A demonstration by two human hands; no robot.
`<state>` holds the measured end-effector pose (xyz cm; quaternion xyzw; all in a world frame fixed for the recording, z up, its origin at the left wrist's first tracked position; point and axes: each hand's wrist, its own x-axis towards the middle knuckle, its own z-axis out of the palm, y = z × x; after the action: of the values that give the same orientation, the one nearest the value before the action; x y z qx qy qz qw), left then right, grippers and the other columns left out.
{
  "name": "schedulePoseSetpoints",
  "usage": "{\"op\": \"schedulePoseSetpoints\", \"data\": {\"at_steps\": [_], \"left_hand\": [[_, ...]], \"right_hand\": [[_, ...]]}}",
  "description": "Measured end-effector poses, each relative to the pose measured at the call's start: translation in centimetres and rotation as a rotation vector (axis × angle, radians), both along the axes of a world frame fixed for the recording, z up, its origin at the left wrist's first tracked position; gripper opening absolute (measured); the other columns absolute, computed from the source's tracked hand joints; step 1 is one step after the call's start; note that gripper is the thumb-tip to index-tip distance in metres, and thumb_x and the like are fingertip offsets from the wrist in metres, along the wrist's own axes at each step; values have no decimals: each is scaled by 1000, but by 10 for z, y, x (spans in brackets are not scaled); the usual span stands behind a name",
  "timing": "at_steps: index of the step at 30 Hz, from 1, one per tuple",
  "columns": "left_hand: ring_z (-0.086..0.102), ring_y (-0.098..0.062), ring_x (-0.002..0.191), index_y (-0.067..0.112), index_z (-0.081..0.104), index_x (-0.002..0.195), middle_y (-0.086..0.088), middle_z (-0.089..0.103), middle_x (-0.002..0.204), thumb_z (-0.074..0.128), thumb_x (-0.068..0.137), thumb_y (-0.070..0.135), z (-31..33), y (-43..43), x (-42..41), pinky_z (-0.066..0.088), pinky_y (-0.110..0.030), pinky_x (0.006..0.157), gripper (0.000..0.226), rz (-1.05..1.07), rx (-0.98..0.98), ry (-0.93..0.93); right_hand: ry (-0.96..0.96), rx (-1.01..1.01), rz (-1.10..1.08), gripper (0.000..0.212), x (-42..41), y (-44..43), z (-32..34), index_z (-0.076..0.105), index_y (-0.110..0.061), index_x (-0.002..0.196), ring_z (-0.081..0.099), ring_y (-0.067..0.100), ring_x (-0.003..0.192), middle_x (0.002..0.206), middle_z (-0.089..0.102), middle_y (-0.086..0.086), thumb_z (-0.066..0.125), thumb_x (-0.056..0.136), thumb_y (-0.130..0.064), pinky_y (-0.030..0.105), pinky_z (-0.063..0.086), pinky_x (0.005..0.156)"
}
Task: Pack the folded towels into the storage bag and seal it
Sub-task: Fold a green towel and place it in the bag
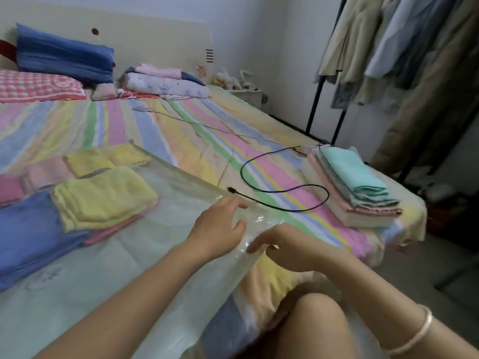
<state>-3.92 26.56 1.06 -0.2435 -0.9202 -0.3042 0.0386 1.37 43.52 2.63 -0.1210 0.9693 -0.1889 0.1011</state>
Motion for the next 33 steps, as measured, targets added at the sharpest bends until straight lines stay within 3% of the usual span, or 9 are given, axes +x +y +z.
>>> {"op": "schedulePoseSetpoints", "data": {"at_steps": [3,5,8,10,18,23,27,29,33], "left_hand": [[59,-9,106,28,60,120,10,61,123,52,91,30,-8,25,0,47,-33,95,30,-8,-19,-114],[61,-9,102,27,62,118,12,63,121,53,90,28,-12,40,1,48,-32,94,30,-10,-6,-156],[62,-6,95,28,63,114,14,65,115,54,89,28,-20,57,-4,50,-30,90,26,13,17,-200],[62,-6,93,29,63,112,15,66,112,54,90,29,-26,67,-10,50,-29,89,24,31,29,-220],[61,-3,90,29,64,111,18,64,110,52,91,24,-39,87,-32,49,-30,90,24,61,35,-274],[61,1,92,34,64,105,22,64,104,51,91,25,-49,94,-41,50,-30,91,21,78,27,-325],[61,5,91,34,65,103,23,65,102,52,92,25,-52,92,-41,50,-28,88,20,68,57,-345],[61,4,89,32,66,103,20,65,102,53,92,22,-51,88,-40,49,-23,84,20,51,78,-359],[66,-5,83,29,67,103,16,67,100,53,93,19,-48,81,-38,46,-15,74,20,37,130,-402]], "right_hand": [[159,-178,-316,37,1,50,-2,73,-35,81,65,16,81,90,74,-8,48,82,-8,28,52,75],[358,-112,-490,36,-8,86,-16,68,-30,104,58,19,107,115,67,-3,51,82,-8,27,45,89],[476,280,-676,71,-25,132,-41,31,-20,145,16,33,142,153,26,11,55,78,-14,44,15,116],[526,476,-695,90,-35,160,-55,15,-23,151,-9,40,145,159,3,13,61,73,-23,60,-1,114],[292,792,-606,125,-70,224,-62,-29,-34,144,-19,53,137,155,-26,15,66,67,-61,78,5,102],[275,889,-526,117,-81,228,-73,-17,-32,149,-9,54,139,157,-11,20,64,68,-58,75,2,103],[449,876,-436,76,-86,243,-80,38,-23,140,34,52,127,142,36,26,68,70,-26,69,21,104],[561,822,-427,65,-89,254,-82,47,-18,127,49,48,112,127,49,26,70,66,-16,65,33,100],[560,554,-552,55,-93,246,-54,51,-20,109,59,34,79,95,56,12,67,66,-51,37,46,64]]}}
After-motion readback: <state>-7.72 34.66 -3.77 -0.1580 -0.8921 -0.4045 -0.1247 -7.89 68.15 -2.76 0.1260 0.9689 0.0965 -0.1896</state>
